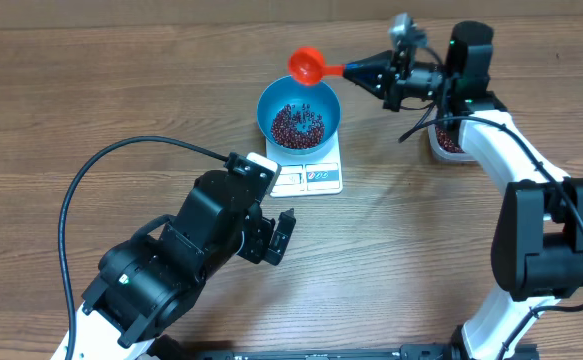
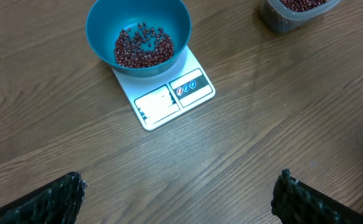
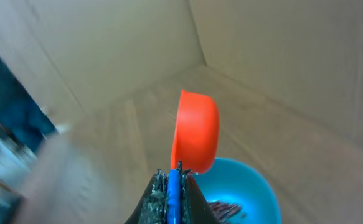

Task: Scoop item into bowl and weigh 150g on scale
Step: 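Move the empty scoop back right over the bean container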

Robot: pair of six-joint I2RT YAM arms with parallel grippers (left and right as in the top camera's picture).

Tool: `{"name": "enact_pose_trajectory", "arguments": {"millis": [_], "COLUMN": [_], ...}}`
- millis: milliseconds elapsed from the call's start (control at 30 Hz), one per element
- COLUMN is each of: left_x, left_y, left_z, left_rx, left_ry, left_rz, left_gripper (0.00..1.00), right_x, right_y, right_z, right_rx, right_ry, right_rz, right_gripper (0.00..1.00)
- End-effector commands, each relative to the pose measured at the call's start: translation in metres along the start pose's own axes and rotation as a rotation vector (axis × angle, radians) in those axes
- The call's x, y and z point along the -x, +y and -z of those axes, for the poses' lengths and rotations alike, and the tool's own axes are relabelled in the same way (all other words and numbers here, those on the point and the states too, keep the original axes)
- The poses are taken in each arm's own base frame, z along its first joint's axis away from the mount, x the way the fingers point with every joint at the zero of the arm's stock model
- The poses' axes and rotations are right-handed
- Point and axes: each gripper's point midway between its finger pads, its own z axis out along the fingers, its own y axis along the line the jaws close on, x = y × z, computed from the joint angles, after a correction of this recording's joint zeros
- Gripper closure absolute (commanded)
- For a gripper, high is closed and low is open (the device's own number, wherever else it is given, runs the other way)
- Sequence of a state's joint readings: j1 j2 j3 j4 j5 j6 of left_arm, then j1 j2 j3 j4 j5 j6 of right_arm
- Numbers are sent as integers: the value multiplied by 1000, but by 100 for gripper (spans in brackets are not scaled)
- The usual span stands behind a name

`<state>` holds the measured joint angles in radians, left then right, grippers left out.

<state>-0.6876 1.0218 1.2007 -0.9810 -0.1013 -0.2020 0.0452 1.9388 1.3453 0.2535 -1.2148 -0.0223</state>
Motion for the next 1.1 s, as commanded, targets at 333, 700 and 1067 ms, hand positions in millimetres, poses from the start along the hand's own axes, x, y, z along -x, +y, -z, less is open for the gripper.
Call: {"name": "enact_pose_trajectory", "arguments": {"millis": [333,700,1067], "left_x": [-2,-2,-2], "left_y": [0,0,0], "left_z": [-2,-2,-2], "left_rx": [8,8,8], "left_ry": [8,8,8], "left_rz": [-21,-21,-21], "left_gripper": [1,1,1], "right_x": [79,97,95], "right_y": [51,112,115], "right_z": [55,69,99], "right_rx": [-56,129,178], "right_ry": [-75,-40,-27], "right_rz": [-186,-105,-149], "right_gripper": [96,96,96]}}
